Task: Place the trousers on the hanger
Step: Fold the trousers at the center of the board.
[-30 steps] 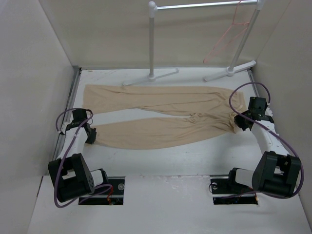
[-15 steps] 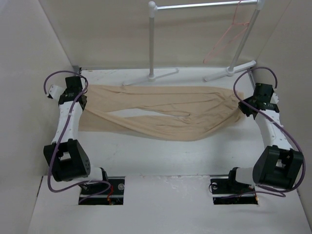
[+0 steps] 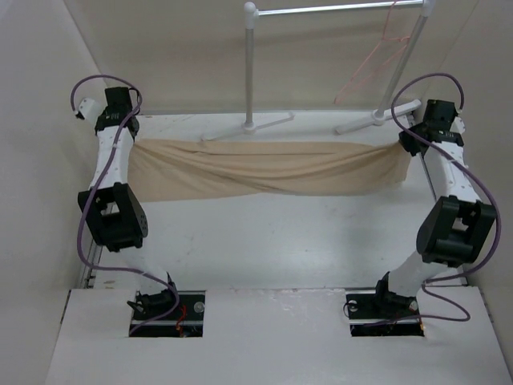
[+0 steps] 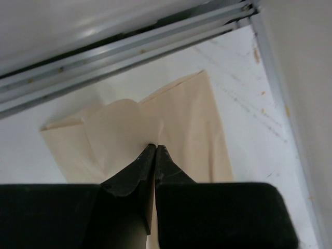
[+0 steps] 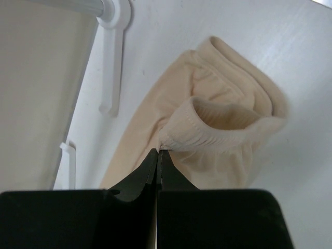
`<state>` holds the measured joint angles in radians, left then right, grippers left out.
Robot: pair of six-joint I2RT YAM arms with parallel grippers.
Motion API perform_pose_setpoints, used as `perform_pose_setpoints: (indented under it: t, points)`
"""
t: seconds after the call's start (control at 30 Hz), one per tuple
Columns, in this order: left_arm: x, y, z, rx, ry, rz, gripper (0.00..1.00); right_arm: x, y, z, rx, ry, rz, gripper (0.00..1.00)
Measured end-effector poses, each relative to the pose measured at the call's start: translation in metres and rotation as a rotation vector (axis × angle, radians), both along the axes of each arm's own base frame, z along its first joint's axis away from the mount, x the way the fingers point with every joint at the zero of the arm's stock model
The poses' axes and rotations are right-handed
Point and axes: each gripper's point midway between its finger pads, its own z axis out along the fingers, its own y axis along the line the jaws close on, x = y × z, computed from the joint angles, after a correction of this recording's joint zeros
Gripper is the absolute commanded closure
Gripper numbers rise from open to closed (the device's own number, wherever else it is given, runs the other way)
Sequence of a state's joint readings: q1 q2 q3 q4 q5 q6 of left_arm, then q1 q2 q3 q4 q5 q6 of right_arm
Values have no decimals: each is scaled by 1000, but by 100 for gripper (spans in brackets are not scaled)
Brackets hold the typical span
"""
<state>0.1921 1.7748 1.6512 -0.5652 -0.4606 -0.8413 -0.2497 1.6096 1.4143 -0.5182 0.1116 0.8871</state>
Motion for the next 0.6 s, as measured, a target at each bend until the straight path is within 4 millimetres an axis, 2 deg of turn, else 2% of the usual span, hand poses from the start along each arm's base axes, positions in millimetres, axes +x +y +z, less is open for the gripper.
perform_pose_setpoints:
  t: [0.1, 0.2, 0.3, 0.43, 0.53, 0.6]
  points:
    - [36, 9, 1, 28, -8, -12, 100, 27, -7, -8, 3, 14, 0, 100]
    - [71, 17, -10, 44, 2, -27, 100, 55, -13, -20, 11, 32, 3, 100]
    - [97, 23, -30, 55, 30, -41, 100, 83, -19, -34, 27, 45, 13, 100]
    - [118, 28, -63, 59, 75, -56, 100, 119, -23, -55, 59, 59, 35, 98]
    - [128, 29, -86, 59, 98, -61, 96, 140, -26, -73, 76, 76, 44, 87]
    - [132, 29, -99, 58, 105, -66, 88, 145, -26, -85, 89, 96, 44, 71]
